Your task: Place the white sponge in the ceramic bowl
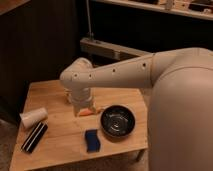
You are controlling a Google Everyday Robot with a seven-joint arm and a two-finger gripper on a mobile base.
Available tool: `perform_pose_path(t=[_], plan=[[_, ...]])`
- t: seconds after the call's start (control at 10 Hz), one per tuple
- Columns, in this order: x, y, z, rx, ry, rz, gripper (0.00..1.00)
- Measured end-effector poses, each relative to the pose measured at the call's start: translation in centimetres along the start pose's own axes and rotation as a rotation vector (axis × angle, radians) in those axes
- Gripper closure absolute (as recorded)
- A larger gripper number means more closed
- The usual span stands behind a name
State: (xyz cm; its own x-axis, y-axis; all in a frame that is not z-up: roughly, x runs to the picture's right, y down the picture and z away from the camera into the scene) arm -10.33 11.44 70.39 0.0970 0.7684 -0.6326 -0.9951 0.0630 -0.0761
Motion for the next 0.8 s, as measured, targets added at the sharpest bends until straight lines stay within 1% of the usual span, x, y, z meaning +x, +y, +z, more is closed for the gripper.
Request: perform_pose_path(t=[0.1,0.2,0.4,0.8], plan=[[0.3,-0.1,0.4,-0.006,-0.004,-0.009,0.35],[0.7,-0.2,1.4,-0.022,-0.004,-0.025,0.35],[1.2,-0.5,2.2,-0.037,-0.010,-0.040,0.35],[1.9,-0.4,3.6,-0.053,-0.005,-0.059,0.35]])
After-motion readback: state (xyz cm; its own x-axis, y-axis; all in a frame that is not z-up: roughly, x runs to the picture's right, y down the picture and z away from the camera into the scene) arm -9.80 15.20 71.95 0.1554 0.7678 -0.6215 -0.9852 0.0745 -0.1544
